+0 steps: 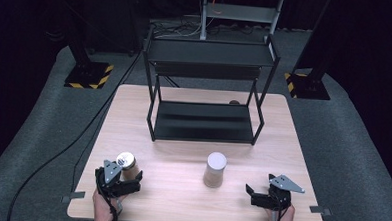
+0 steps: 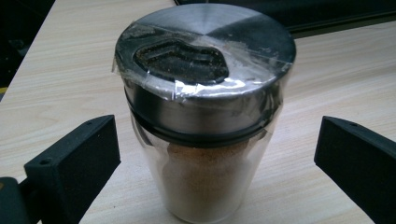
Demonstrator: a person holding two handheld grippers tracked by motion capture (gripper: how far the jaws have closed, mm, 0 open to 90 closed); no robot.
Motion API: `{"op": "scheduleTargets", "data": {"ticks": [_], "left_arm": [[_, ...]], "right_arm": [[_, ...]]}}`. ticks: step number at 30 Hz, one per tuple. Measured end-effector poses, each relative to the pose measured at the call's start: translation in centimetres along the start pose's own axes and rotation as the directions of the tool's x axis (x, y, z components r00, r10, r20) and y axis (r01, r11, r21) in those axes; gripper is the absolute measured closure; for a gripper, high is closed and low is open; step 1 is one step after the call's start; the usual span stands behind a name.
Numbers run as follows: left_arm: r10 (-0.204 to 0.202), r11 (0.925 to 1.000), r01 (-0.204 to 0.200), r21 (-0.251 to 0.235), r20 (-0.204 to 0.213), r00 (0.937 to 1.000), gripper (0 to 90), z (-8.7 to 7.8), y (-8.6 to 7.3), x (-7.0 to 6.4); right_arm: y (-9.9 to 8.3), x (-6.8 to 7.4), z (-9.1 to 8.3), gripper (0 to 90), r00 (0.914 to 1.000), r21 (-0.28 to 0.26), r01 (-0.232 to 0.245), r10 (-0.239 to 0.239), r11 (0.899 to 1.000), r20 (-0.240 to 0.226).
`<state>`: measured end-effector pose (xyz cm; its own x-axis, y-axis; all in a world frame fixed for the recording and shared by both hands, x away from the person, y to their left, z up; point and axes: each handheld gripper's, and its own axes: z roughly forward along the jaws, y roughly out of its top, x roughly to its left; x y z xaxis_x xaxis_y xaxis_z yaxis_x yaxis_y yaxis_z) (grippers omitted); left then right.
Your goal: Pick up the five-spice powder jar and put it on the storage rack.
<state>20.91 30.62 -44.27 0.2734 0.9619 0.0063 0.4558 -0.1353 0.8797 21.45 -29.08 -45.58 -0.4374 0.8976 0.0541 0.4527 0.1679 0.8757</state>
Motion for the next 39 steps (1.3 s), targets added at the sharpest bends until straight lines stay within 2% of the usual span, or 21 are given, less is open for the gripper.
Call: {"op": "scheduleTargets", "data": {"ticks": [12, 17, 25, 30, 34, 39], "left_arm": [[-0.005, 0.9996, 0.004, 0.027, 0.016, 0.9999, 0.0, 1.1, -0.2, 0.7], [0.006, 0.9995, -0.006, 0.030, -0.008, 0.9999, 0.2, 1.2, -0.3, 0.4], [0.016, 0.9998, -0.016, 0.012, -0.004, 0.9999, 17.1, 1.1, -0.7, 0.8], [0.019, 0.9998, -0.019, 0.007, 0.010, 0.9998, 24.0, 1.2, -0.8, 1.1], [0.002, 1.0000, -0.002, 0.001, 0.025, 0.9997, 29.7, 1.4, -1.0, 1.2], [-0.002, 0.9999, 0.002, -0.010, 0.032, 0.9995, 31.1, 1.4, -1.3, 1.4]], "right_arm": [[0.0, 0.0, 0.0, 0.0, 1.0000, 0.000, 0.002, -0.002, 1.000, 0.000], [0.0, 0.1, 0.0, 0.0, 1.0000, 0.002, 0.005, -0.005, 1.000, 0.001], [0.1, 0.2, 0.0, 0.0, 1.0000, 0.007, 0.005, -0.005, 1.000, 0.005], [0.1, 0.2, 0.0, 0.0, 1.0000, 0.009, 0.004, -0.004, 1.000, 0.005], [0.1, 0.2, 0.0, 0.0, 1.0000, 0.008, 0.004, -0.004, 1.000, 0.006], [0.2, 0.1, 0.0, 0.1, 1.0000, 0.010, 0.005, -0.005, 1.000, 0.004]]}}
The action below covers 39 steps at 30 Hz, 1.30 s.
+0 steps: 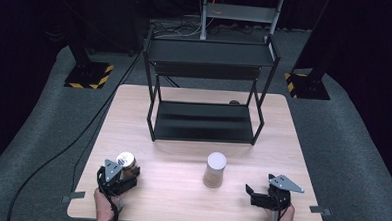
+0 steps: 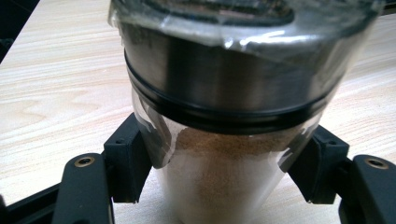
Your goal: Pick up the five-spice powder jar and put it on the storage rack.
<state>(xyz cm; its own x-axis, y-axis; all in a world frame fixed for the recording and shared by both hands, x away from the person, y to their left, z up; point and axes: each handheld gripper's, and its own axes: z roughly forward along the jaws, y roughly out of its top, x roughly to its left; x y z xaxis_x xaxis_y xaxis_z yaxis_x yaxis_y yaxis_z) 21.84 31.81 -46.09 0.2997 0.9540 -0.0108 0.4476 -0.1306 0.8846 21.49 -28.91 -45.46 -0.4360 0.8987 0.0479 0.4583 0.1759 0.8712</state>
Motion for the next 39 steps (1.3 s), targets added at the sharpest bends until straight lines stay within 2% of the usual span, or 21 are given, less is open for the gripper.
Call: {"op": "scheduleTargets", "data": {"ticks": [14, 39], "left_arm": [[-0.002, 1.0000, 0.002, 0.000, 0.016, 0.9999, 31.4, 0.1, 0.1, 0.1], [0.047, 0.9989, -0.046, -0.007, 0.049, 0.9977, 31.4, -0.1, 1.7, -0.6]], "right_arm": [[0.0, 0.0, 0.0, 0.2, 1.0000, -0.002, -0.001, 0.001, 1.000, 0.000], [0.0, 0.0, 0.0, 0.3, 1.0000, -0.001, -0.001, 0.001, 1.000, 0.000]]}}
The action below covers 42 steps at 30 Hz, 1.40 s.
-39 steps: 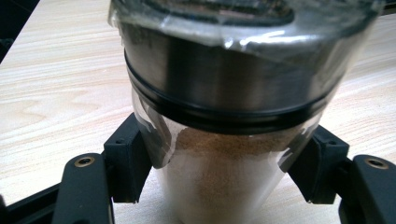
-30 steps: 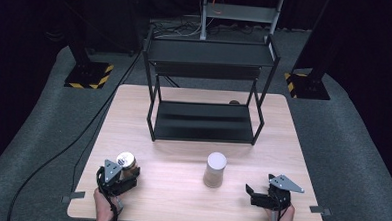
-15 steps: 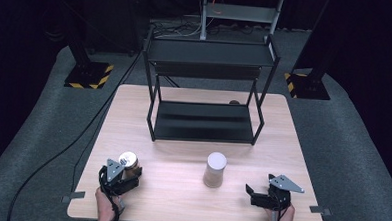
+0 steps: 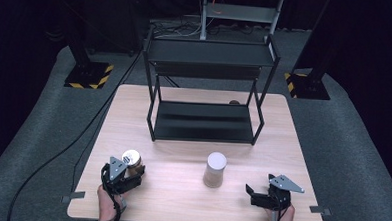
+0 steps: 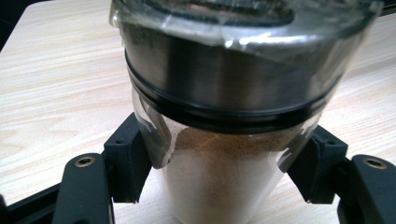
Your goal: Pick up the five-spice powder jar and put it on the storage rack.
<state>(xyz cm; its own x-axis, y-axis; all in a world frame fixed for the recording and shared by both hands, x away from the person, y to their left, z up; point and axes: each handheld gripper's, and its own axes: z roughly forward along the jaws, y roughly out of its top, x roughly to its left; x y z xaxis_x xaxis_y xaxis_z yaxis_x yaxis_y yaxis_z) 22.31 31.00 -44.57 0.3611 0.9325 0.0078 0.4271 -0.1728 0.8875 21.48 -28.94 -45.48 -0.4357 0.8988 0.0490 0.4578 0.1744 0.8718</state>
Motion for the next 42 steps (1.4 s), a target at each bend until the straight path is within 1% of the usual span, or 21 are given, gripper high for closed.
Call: {"op": "scheduleTargets", "data": {"ticks": [7, 11, 16, 25, 29, 36, 39, 42], "left_arm": [[0.014, 0.9999, -0.014, 0.003, 0.014, 0.9998, 31.4, 0.3, 0.6, -0.1], [0.009, 1.0000, -0.009, -0.003, 0.021, 0.9997, 31.4, 0.5, 0.8, -0.2], [0.019, 0.9998, -0.019, -0.003, 0.032, 0.9993, 31.4, 0.8, 1.1, -0.5], [0.050, 0.9986, -0.051, 0.012, 0.053, 0.9974, 31.4, 1.5, 2.0, -0.6], [0.044, 0.9989, -0.045, 0.014, 0.065, 0.9969, 31.3, 1.7, 2.3, -0.5], [0.051, 0.9983, -0.053, 0.024, 0.075, 0.9959, 31.3, 2.3, 2.9, -0.5], [0.047, 0.9985, -0.050, 0.024, 0.096, 0.9942, 31.4, 2.8, 3.3, -0.3], [0.048, 0.9985, -0.051, 0.023, 0.102, 0.9936, 31.4, 3.0, 3.5, -0.4]], "right_arm": [[0.0, 0.0, 0.0, 0.4, 1.0000, 0.002, 0.000, 0.000, 1.000, 0.001], [0.0, 0.0, 0.0, 0.5, 1.0000, 0.002, -0.001, 0.001, 1.000, 0.003], [0.0, 0.0, 0.0, 0.5, 1.0000, 0.001, -0.001, 0.001, 1.000, 0.001], [0.0, 0.0, 0.0, 0.5, 1.0000, 0.000, -0.001, 0.001, 1.000, 0.003], [0.0, 0.0, 0.0, 0.5, 1.0000, -0.001, 0.000, 0.000, 1.000, 0.001], [-0.1, 0.0, -0.1, 0.5, 1.0000, -0.007, -0.001, 0.001, 1.000, 0.000], [-0.1, 0.1, -0.1, 0.5, 1.0000, -0.005, 0.001, -0.001, 1.000, 0.004], [0.0, 0.1, 0.0, 0.5, 1.0000, -0.001, 0.001, -0.001, 1.000, 0.002]]}}
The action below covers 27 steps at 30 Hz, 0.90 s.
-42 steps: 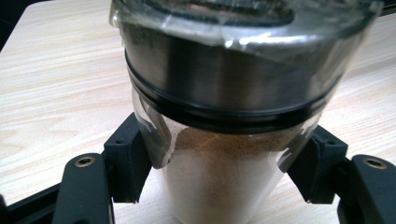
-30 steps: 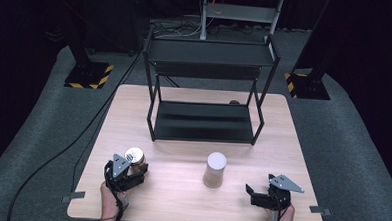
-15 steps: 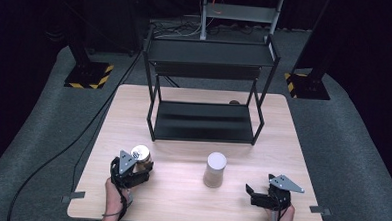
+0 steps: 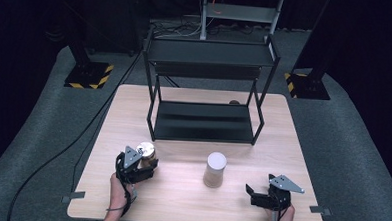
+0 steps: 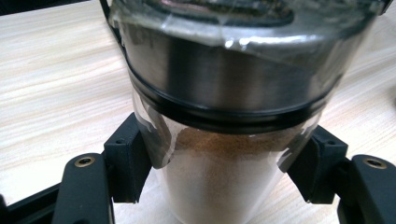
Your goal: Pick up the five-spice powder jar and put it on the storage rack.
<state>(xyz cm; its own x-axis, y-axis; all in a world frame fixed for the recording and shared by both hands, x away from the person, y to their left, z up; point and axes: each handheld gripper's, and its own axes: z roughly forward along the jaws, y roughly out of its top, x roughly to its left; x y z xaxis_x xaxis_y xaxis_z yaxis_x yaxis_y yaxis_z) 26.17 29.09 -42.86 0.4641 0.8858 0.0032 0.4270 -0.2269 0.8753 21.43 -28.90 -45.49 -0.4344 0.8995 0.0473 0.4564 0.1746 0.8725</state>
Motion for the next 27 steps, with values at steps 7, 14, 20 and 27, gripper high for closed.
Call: {"op": "scheduleTargets", "data": {"ticks": [7, 14, 20, 27], "left_arm": [[0.003, 1.0000, -0.003, -0.001, 0.014, 0.9999, 31.4, 0.3, 0.5, 0.0], [0.010, 1.0000, -0.010, -0.002, 0.020, 0.9997, 31.4, 0.6, 0.9, -0.1], [0.015, 0.9999, -0.015, -0.003, 0.022, 0.9996, 31.4, 0.8, 1.4, -0.1], [0.027, 0.9996, -0.026, -0.002, 0.027, 0.9993, 31.4, 1.2, 1.9, -0.1]], "right_arm": [[0.0, -0.1, 0.0, 0.5, 1.0000, -0.002, 0.000, 0.000, 1.000, -0.002], [0.0, 0.0, 0.0, 0.5, 1.0000, 0.001, -0.001, 0.001, 1.000, -0.001], [0.1, -0.1, 0.0, 0.5, 1.0000, 0.004, 0.001, -0.001, 1.000, -0.004], [0.1, -0.1, 0.1, 0.5, 1.0000, 0.004, 0.002, -0.002, 1.000, -0.002]]}}
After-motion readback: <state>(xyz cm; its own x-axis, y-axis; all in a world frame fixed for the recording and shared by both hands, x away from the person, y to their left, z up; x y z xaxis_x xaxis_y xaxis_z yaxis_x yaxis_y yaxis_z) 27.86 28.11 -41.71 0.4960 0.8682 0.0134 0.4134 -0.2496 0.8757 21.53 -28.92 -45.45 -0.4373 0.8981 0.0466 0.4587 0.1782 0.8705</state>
